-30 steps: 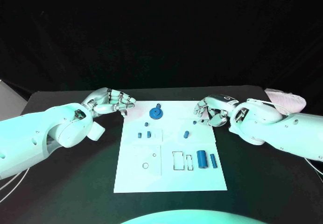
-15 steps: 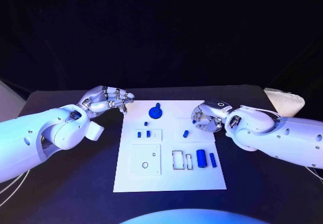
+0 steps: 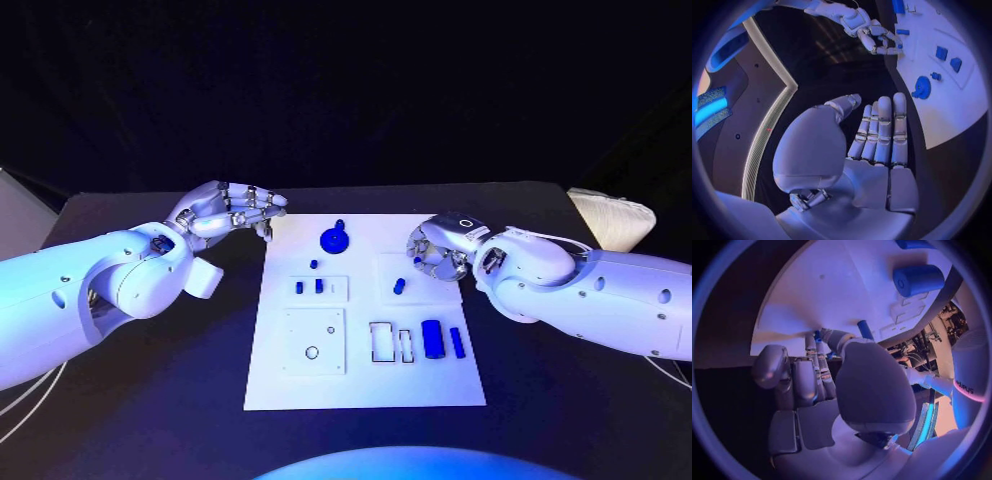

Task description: Assemble the parts on the task board

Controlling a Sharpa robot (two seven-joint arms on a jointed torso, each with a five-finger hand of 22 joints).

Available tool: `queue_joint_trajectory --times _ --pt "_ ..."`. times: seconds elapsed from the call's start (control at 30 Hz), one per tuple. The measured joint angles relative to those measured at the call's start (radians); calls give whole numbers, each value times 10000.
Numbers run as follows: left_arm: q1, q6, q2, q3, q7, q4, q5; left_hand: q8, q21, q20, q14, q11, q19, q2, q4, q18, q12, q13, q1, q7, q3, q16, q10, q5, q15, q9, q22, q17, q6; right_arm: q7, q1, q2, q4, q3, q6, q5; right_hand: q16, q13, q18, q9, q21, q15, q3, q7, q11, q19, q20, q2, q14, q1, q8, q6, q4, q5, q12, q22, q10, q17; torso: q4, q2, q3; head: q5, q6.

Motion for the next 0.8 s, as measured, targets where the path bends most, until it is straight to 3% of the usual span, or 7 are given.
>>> queue_joint_trajectory --times 0.3,0.5,0.6,0.7,0.8 --pt "-1 -3 -27 -2 4 -1 34 0 0 -1 0 0 0 0 0 0 0 -11 0 -1 0 -35 0 0 0 -1 -15 -9 0 -99 -27 138 -156 28 -21 -71 189 -65 0 87 348 -61 208 -46 -69 34 -34 42 17 42 58 190 -70 -9 -106 306 248 106 0 -1 -1 12 -23" --pt "-1 -2 -41 -2 1 2 44 0 -2 -1 0 0 -1 0 0 0 0 -11 0 -1 0 -35 0 0 0 -2 -15 -9 0 -146 -35 189 -163 38 4 -144 279 -114 0 243 641 -166 476 -158 -135 70 -70 150 18 145 253 482 -337 -87 -282 535 642 123 -6 -1 6 13 -44" --pt "-2 -1 -45 -3 -7 3 47 0 -44 -1 1 0 -1 0 29 0 0 -11 0 -1 -29 -35 0 0 0 -2 -27 -8 0 -189 -36 203 -141 43 32 -217 310 -42 0 319 843 -164 662 -138 -65 123 -124 150 20 145 299 569 -585 -15 -273 699 756 132 -11 0 12 10 -52" --pt "-2 1 -49 -5 -13 4 49 0 -44 -1 0 0 -1 0 29 -1 0 -11 0 -1 -28 -35 1 0 0 -2 -27 -9 0 -244 -41 204 -116 45 45 -302 354 -37 -156 367 1014 -220 671 -172 -26 123 -124 150 8 146 298 602 -595 58 -289 838 819 132 -12 0 12 9 -57" --pt "-2 2 -54 -5 -18 5 50 0 -44 -1 0 0 -1 0 29 -1 0 -11 0 -1 -28 -35 1 0 0 6 -27 -8 0 -326 -53 203 -79 46 32 -411 354 -27 -156 398 1161 -234 671 -172 -12 165 -165 150 21 145 297 603 -596 59 -300 954 833 131 -15 1 16 7 -63"
